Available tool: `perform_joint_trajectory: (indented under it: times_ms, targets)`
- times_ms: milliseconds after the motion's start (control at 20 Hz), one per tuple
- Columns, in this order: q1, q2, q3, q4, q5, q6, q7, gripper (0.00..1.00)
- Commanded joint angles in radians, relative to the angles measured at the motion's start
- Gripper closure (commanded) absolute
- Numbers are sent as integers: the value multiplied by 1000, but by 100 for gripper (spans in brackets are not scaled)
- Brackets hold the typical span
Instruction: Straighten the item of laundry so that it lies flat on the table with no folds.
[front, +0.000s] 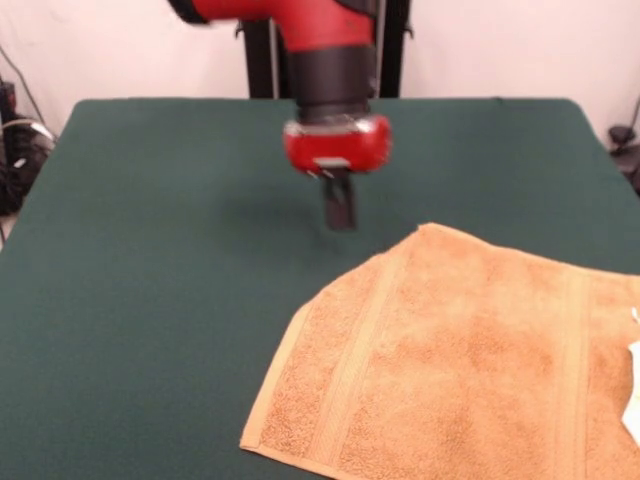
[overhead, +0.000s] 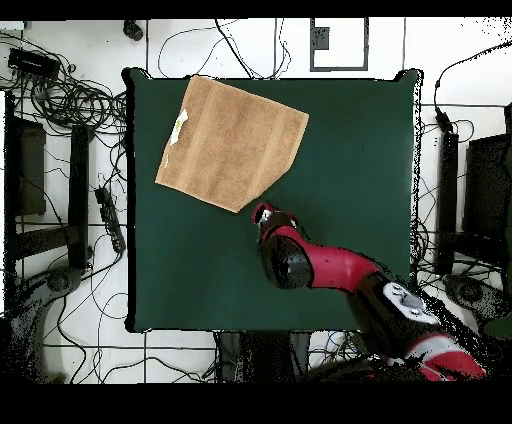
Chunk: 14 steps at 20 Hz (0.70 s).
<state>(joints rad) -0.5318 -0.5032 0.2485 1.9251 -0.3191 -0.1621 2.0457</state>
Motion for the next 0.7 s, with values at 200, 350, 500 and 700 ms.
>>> perform_joint_trajectory:
  times_ms: [200, 350, 500, 700]
  targets:
    - [-151, -298, 68, 181, -63, 427, -115, 100]
    - [-173, -365, 105, 198, -51, 500, -120, 100]
    - [-154, -396, 105, 202, -79, 437, -60, 100]
    - [-179, -342, 180, 243, -66, 255, 57, 100]
